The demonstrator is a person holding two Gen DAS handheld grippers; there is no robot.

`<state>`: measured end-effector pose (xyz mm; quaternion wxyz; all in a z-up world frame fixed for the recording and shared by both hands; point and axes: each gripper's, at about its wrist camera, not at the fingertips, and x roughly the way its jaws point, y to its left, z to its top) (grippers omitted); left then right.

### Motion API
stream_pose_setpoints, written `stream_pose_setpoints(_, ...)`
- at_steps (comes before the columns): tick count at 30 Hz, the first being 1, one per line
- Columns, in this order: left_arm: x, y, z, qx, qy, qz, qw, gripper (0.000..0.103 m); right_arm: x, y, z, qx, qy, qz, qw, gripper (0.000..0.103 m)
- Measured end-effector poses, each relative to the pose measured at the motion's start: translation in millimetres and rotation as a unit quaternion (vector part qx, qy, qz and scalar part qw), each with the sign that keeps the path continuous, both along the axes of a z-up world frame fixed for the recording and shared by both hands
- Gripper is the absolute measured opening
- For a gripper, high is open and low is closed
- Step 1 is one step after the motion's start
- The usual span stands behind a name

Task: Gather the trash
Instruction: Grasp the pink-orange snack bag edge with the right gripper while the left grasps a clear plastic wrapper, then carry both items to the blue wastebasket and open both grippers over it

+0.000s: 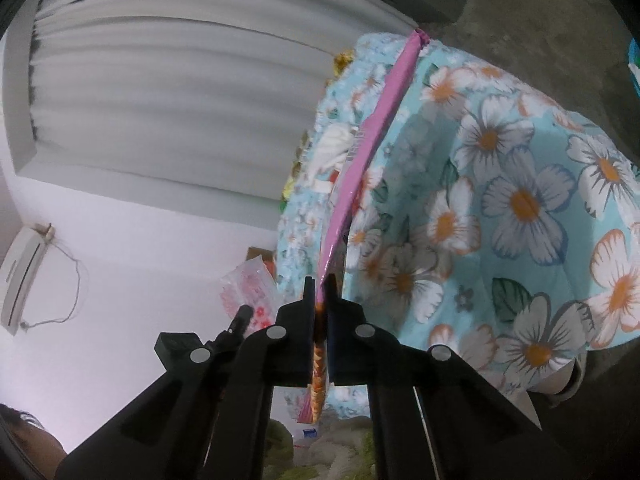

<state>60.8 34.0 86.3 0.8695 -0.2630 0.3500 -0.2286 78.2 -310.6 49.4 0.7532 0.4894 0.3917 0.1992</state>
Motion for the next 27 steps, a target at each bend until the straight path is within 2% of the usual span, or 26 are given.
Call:
stream_pose_setpoints(7, -21, 7, 29, -0.008, -0.041, -0.006, 0.9991, 0.0, -11, -3, 30, 0.004, -0.049, 0.008, 0.999, 0.004)
stream_pose_setpoints(12, -29, 14, 44, -0.002, -0.057, 0.004, 0.9984, 0.0, -4, 5, 45, 0.003, -0.074, 0.027, 0.997, 0.004)
stream_pose_setpoints(23, -39, 31, 61, 0.007, -0.074, 0.037, 0.9966, 0.0, 25, 36, 65, -0.005, -0.1, 0.076, 0.992, 0.004)
stream_pose_setpoints(27, -43, 36, 68, 0.017, -0.077, 0.046, 0.9958, 0.0, 39, 44, 60, -0.002, -0.102, 0.086, 0.991, 0.004)
